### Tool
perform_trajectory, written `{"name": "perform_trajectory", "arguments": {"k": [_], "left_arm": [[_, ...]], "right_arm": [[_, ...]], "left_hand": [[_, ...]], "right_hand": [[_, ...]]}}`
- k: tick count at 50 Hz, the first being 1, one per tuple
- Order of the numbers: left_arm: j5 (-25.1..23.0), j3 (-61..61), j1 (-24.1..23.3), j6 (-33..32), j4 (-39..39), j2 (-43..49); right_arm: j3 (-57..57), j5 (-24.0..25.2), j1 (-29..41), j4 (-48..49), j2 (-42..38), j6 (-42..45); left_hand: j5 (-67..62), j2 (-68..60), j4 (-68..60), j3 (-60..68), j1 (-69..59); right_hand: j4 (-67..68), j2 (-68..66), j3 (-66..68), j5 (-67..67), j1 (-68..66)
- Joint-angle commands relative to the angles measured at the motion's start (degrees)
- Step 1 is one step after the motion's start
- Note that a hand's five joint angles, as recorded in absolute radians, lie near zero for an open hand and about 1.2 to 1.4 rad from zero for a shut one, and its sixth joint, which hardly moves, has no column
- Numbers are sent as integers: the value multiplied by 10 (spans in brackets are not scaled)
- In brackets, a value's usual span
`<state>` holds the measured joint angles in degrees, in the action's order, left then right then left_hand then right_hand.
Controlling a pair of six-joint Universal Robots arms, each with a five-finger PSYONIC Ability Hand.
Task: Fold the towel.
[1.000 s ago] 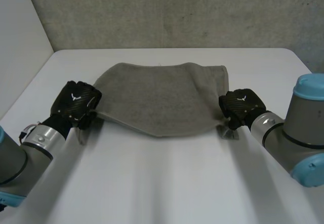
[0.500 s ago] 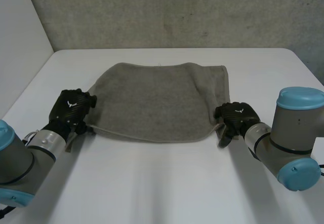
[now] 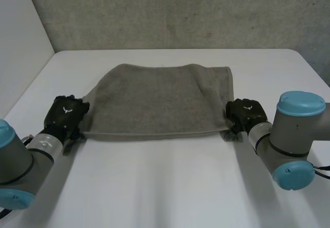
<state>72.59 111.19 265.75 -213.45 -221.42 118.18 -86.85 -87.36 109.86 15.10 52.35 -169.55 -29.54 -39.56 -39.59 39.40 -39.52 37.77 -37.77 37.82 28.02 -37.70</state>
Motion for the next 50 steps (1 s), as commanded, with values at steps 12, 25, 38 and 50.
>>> {"name": "perform_trajectory", "arguments": {"k": [12, 25, 38, 50], "left_arm": [[37, 4, 8, -39, 7, -18], [34, 7, 6, 104, 13, -154], [8, -92, -6, 152, 195, -362], [-26, -213, -2, 131, 318, -185]], "right_arm": [[-36, -2, -10, 43, 84, -32], [-26, 10, -21, 38, 205, 55], [133, 56, -24, -148, 332, 221], [302, 20, -20, -399, 163, 402]], "left_hand": [[-405, -404, -404, 406, -405], [-405, -404, -404, 406, -405], [-405, -404, -404, 406, -405], [-405, -404, -404, 406, -405]], "right_hand": [[422, -422, 422, 420, -423], [422, -422, 422, 420, -423], [422, -422, 422, 420, -423], [422, -422, 422, 420, -423]]}}
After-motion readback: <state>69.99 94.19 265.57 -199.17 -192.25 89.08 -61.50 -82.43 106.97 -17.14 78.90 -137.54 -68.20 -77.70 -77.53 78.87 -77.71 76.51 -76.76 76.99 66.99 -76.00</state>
